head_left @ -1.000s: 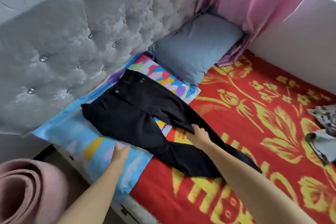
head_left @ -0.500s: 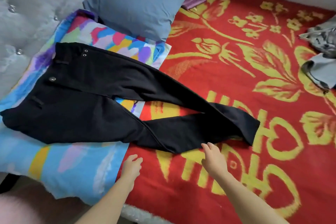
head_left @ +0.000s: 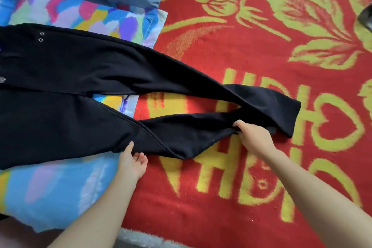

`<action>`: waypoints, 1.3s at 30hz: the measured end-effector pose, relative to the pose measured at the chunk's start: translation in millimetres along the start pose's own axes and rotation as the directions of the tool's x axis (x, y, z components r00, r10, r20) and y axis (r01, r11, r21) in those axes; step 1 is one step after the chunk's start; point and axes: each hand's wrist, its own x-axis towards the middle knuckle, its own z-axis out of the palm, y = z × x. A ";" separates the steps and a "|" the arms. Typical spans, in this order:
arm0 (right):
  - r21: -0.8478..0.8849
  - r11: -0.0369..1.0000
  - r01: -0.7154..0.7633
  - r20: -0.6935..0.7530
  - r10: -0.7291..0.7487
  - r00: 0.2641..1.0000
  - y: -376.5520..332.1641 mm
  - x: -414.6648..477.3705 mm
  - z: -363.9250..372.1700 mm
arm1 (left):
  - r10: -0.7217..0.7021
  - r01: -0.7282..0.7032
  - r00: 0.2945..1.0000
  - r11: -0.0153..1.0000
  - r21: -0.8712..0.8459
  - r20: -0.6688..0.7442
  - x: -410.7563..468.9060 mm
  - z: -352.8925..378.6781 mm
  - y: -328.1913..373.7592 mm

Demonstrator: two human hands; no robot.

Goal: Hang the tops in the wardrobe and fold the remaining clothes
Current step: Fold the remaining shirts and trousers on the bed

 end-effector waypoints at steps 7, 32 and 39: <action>0.639 0.576 -0.509 0.668 -0.087 0.739 69.8 -57.3 -78.7 | 0.071 -0.029 0.983 0.970 -0.241 0.171 -44.3 1.4 -13.8; 0.853 0.174 -0.493 0.215 0.744 0.633 176.0 -177.5 20.8 | 0.146 -0.129 0.989 0.927 0.351 -0.024 -82.5 -12.9 -109.1; 0.590 0.314 -0.744 0.143 0.866 0.479 237.8 -206.2 30.4 | 0.082 -0.020 0.991 0.874 0.486 -0.106 -109.8 -8.8 -183.4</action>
